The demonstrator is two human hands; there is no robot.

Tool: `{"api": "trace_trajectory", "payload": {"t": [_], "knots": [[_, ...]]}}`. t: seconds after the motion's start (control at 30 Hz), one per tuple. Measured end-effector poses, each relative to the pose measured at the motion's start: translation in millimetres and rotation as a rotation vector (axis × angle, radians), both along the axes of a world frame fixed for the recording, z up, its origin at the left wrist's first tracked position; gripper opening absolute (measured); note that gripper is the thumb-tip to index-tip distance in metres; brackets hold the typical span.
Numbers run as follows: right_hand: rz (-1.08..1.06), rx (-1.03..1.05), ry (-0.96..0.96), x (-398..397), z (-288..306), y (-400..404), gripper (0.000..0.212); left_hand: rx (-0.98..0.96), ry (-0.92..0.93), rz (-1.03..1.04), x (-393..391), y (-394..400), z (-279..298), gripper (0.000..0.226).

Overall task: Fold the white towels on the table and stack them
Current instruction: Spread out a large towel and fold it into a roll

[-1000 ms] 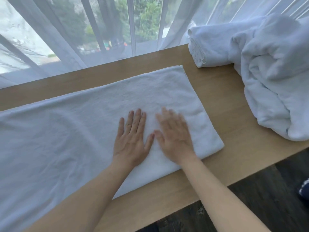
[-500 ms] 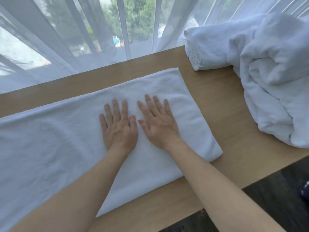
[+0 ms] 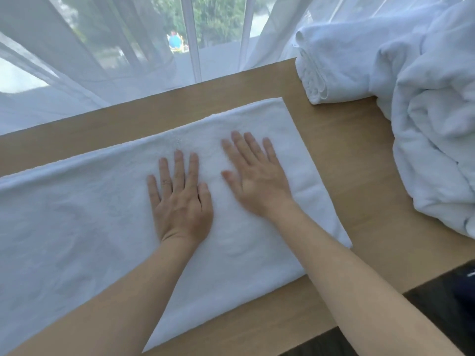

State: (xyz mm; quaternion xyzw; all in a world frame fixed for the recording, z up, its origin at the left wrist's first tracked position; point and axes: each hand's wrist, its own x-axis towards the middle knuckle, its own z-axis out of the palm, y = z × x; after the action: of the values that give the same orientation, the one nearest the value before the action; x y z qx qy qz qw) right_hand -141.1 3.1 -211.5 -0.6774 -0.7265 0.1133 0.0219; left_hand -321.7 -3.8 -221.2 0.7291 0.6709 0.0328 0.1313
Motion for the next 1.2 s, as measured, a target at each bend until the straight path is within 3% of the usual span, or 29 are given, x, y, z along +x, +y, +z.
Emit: {"api": "trace_trajectory", "payload": {"t": [0.13,0.2,0.3,0.4,0.47,0.63,0.73,0.8,1.03,1.1,1.2], "knots": [[-0.499,-0.091,-0.043,59,1,28,0.068,-0.007,-0.013,0.001,2,1,2,0.064],[-0.594,0.001,-0.055,52,9,16,0.072,-0.010,-0.017,-0.002,2,0,3,0.065],[-0.422,0.126,0.081,-9,9,-38,0.070,-0.021,-0.012,-0.011,2,0,4,0.065],[-0.231,-0.004,0.023,-28,3,-95,0.072,-0.010,-0.023,-0.037,-1,1,3,0.064],[-0.281,-0.044,-0.052,-1,-1,-113,0.072,-0.015,-0.021,-0.047,-3,0,1,0.064],[-0.732,-0.020,-0.049,36,7,-125,0.075,-0.017,-0.010,-0.062,-2,-1,3,0.067],[-0.417,0.066,0.056,-13,4,-139,0.078,-0.018,-0.012,-0.078,-4,-2,3,0.068],[-0.239,0.014,0.006,-20,-4,-158,0.078,-0.014,-0.014,-0.099,-7,-1,2,0.068],[-0.708,-0.124,-0.053,53,10,-180,0.082,-0.055,0.027,-0.255,-18,-3,4,0.069],[-0.657,-0.025,-0.050,26,21,-171,0.080,-0.055,0.026,-0.305,-24,-12,7,0.067],[-0.426,0.049,0.233,-54,26,-149,0.075,-0.085,0.023,-0.260,-34,-42,10,0.064]]}}
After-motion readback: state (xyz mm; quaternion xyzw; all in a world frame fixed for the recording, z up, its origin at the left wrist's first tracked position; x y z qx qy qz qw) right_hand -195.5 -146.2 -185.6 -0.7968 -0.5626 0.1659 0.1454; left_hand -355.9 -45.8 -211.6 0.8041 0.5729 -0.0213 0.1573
